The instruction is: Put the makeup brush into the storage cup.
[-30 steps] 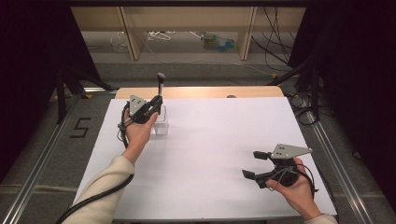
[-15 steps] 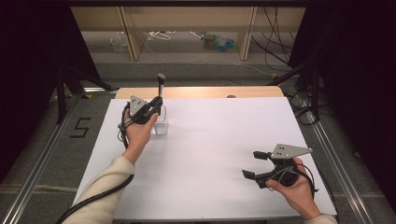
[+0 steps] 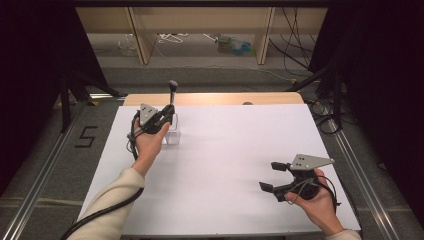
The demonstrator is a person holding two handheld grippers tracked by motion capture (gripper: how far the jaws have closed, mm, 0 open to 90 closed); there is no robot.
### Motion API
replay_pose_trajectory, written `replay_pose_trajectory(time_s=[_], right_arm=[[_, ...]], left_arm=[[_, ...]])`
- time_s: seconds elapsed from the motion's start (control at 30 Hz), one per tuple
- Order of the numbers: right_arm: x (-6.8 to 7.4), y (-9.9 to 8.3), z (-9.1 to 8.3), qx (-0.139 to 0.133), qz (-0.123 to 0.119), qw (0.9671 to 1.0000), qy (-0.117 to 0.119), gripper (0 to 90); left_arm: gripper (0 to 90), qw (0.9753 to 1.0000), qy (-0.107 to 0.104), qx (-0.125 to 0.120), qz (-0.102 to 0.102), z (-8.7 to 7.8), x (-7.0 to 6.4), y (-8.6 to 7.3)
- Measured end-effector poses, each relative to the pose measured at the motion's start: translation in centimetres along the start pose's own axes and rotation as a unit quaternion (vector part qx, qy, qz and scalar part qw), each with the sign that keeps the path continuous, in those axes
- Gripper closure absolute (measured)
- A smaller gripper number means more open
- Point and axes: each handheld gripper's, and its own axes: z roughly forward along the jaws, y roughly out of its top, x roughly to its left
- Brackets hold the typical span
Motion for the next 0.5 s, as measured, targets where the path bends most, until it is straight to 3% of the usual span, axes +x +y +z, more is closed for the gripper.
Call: replay_pose_trajectory(time_s=[0.5], right_arm=[[0.0,0.0,0.01,-0.001,0.0,1.0,0.001,17.1]], left_arm=[[78.9,1.0,0.003,0.006,-0.006,0.03,0.04,-0.33]])
